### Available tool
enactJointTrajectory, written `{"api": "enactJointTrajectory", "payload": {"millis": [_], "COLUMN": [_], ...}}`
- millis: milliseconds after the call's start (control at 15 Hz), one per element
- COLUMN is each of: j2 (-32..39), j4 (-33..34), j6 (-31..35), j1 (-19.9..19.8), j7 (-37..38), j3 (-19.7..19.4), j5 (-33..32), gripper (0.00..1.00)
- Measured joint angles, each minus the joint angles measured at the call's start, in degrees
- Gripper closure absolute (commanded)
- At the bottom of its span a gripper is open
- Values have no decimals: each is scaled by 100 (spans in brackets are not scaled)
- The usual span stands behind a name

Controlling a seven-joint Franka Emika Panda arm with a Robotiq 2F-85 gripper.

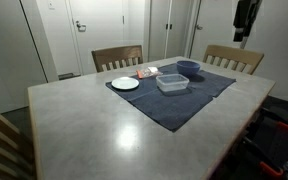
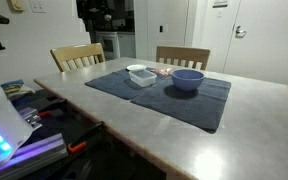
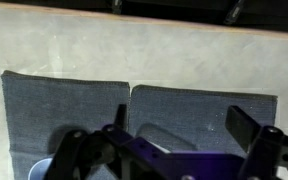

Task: Pour the contents from the blue bowl into the clear bowl

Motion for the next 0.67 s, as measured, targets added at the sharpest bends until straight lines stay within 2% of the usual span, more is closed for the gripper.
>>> {"api": "enactJointTrajectory", "payload": {"millis": [267, 667], "j2": [289, 291], "j4": [49, 52], "j6": [722, 753], "j1": [-239, -256], "j7": [22, 20], "j3": [-221, -200], "j5": [4, 4], "gripper": [0, 0]}}
